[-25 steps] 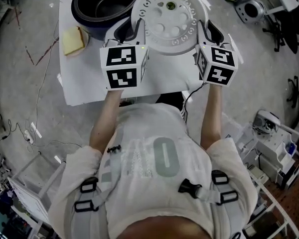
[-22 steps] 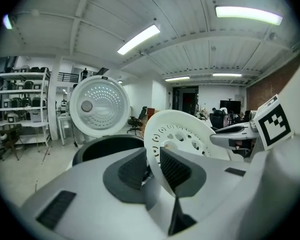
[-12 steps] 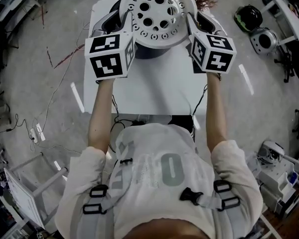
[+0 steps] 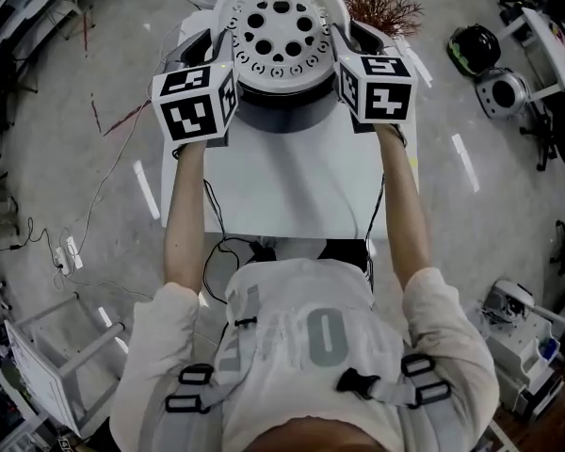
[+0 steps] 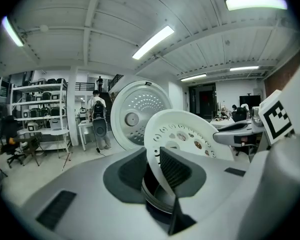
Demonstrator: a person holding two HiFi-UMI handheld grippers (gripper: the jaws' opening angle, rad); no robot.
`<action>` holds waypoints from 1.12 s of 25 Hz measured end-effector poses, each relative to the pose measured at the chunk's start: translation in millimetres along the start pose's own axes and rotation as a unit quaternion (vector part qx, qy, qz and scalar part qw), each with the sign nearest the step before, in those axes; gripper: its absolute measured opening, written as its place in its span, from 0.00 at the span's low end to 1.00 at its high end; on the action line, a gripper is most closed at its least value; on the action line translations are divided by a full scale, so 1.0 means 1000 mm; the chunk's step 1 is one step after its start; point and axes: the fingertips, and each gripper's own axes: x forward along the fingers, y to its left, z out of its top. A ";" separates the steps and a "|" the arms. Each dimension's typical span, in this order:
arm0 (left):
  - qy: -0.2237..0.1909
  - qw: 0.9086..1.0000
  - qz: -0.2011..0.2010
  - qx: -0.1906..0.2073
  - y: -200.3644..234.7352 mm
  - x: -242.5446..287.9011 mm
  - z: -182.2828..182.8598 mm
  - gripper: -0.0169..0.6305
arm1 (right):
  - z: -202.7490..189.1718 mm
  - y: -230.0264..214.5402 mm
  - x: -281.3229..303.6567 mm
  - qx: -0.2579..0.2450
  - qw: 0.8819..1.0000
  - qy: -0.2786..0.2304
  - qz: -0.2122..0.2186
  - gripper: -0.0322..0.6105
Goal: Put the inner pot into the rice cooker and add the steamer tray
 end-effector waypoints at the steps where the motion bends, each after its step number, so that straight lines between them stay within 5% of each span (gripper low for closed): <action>1: 0.003 1.000 0.002 -0.001 0.003 0.003 -0.003 0.17 | -0.002 0.001 0.004 -0.002 1.000 0.003 0.002 0.21; 22: 0.057 0.998 0.013 -0.013 0.020 0.032 -0.050 0.17 | -0.034 0.012 0.039 -0.031 0.998 0.054 0.017 0.23; 28: 0.096 0.995 0.005 0.012 0.014 0.043 -0.066 0.17 | -0.047 0.008 0.043 -0.024 0.996 0.081 0.008 0.23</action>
